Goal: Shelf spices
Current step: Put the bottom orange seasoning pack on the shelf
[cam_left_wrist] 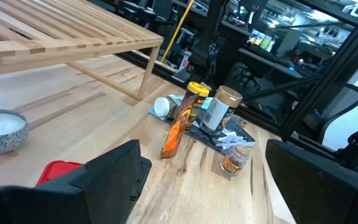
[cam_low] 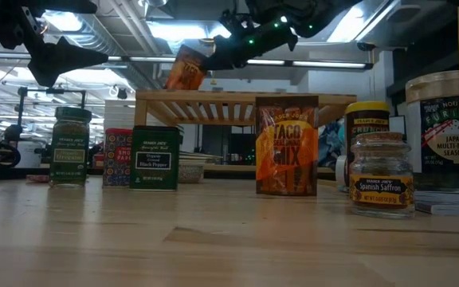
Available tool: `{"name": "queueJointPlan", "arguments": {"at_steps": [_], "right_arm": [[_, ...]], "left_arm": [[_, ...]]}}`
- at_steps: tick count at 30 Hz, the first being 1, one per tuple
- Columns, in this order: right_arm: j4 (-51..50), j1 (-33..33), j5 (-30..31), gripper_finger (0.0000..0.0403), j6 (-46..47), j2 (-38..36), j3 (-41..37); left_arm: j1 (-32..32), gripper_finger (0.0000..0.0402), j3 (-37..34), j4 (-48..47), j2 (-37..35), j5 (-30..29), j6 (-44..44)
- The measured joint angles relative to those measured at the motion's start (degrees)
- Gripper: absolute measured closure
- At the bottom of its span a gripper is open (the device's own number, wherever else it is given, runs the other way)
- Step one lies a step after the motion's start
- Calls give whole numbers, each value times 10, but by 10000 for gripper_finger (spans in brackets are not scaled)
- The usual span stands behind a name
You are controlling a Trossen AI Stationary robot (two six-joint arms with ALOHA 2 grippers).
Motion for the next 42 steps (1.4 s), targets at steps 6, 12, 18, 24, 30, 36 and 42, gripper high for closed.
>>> {"name": "queueJointPlan", "arguments": {"at_steps": [6,12,18,24,30,36,42], "right_arm": [[-49,0,5,402,-21,0,70],[-128,0,27,402,-30,3,100],[-166,0,48,402,-37,4,100],[-166,0,66,402,-47,3,100],[-170,0,66,402,-47,3,100],[-179,0,66,402,-47,3,100],[-191,0,66,402,-47,3,100]], "left_arm": [[0,61,0,0,0,0,0],[0,61,0,0,0,0,-2],[0,61,0,0,0,0,-4],[0,61,0,0,0,0,-4],[0,61,0,0,0,0,-4],[0,61,0,0,0,0,-4],[0,61,0,0,0,0,-4]]}}
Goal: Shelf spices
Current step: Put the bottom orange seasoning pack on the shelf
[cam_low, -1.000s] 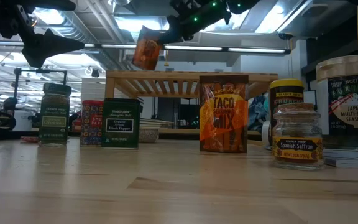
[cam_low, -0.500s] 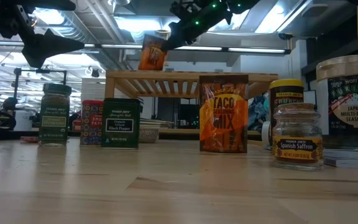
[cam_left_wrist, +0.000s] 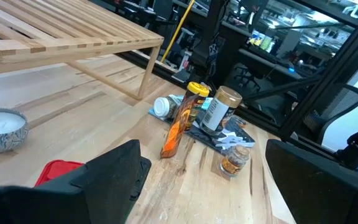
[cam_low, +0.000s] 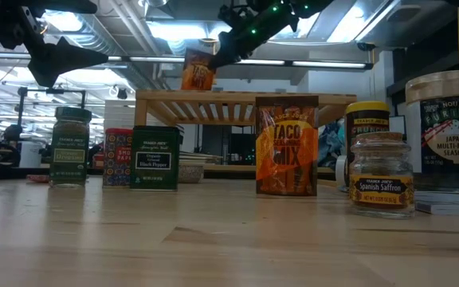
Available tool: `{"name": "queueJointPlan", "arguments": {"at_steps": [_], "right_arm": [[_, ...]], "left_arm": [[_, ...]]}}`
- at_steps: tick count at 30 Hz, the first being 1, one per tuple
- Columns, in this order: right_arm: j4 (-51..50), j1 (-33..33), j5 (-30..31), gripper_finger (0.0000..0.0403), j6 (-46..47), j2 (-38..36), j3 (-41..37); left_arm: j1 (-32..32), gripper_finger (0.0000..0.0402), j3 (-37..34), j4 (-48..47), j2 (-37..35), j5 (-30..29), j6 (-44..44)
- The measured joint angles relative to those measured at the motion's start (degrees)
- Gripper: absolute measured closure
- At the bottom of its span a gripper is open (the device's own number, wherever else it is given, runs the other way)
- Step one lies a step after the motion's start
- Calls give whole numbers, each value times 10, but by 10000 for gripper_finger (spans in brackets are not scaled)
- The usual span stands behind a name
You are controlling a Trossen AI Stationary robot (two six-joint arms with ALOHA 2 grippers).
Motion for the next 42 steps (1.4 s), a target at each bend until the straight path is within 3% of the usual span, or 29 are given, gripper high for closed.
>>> {"name": "queueJointPlan", "arguments": {"at_steps": [17,33,42], "right_arm": [[2,0,0,340,0,0,0],[50,0,1,338,-17,-1,-1],[43,0,60,338,-18,-4,-1]], "left_arm": [[0,61,0,-13,0,0,-8],[0,61,0,-12,0,0,-7],[0,61,0,-12,0,0,-6]]}}
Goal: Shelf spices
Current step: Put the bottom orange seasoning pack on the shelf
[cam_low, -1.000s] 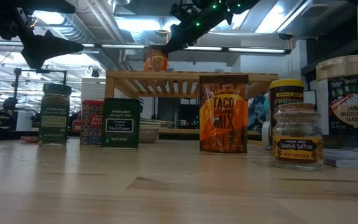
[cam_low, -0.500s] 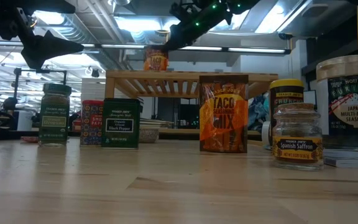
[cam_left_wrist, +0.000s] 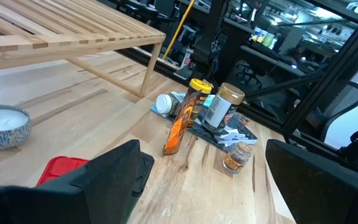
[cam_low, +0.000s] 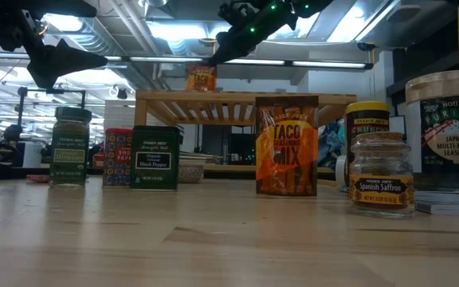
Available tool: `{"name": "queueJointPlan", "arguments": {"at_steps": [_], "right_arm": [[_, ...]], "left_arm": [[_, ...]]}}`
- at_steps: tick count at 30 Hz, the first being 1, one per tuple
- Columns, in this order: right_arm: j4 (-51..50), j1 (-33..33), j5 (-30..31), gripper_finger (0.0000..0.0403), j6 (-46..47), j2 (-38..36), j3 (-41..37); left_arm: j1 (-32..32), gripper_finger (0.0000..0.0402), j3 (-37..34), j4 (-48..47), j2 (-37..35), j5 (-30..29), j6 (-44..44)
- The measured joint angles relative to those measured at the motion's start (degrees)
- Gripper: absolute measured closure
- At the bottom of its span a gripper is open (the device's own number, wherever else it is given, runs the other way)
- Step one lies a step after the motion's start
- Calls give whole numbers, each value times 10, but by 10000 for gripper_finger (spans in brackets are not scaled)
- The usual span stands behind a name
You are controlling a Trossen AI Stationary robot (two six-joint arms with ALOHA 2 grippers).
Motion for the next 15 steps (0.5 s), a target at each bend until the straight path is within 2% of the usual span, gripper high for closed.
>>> {"name": "queueJointPlan", "arguments": {"at_steps": [9,15], "right_arm": [[-28,4,-5,338,3,-23,0],[-42,17,14,338,-15,-42,0]], "left_arm": [[0,61,0,-3,0,0,0],[0,61,0,-5,0,0,0]]}}
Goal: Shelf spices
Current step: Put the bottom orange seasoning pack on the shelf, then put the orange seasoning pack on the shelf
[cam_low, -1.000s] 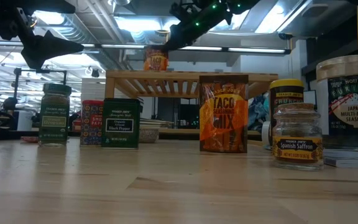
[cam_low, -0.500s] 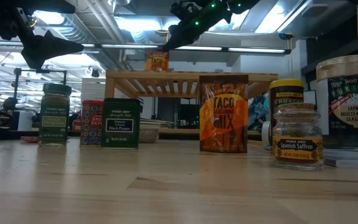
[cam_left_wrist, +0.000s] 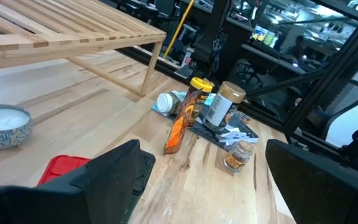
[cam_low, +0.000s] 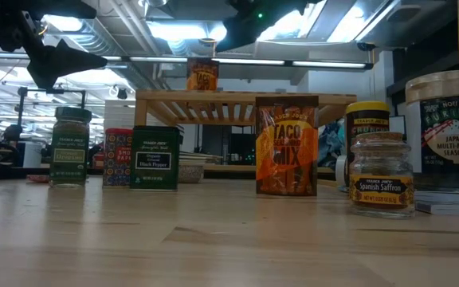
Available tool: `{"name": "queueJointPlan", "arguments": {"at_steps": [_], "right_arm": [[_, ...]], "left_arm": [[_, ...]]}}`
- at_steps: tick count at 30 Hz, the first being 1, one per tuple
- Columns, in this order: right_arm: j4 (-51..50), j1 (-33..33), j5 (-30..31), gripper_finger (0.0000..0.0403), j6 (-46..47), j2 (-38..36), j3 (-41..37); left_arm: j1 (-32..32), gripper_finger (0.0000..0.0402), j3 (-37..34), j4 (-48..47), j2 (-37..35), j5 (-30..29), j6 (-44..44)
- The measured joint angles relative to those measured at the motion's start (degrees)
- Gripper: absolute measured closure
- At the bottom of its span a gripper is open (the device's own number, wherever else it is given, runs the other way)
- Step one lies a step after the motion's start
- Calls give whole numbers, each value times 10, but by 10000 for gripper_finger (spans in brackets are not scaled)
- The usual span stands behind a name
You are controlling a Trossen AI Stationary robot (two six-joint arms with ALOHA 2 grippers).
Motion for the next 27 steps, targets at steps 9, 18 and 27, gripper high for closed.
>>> {"name": "queueJointPlan", "arguments": {"at_steps": [9,18,27], "right_arm": [[-112,50,65,338,-12,-82,0],[-395,165,39,338,146,-123,0],[-494,254,-27,338,294,-113,0]], "left_arm": [[0,61,0,-26,0,0,-30],[0,61,0,-25,0,0,-39],[0,61,0,-25,0,0,-49]]}}
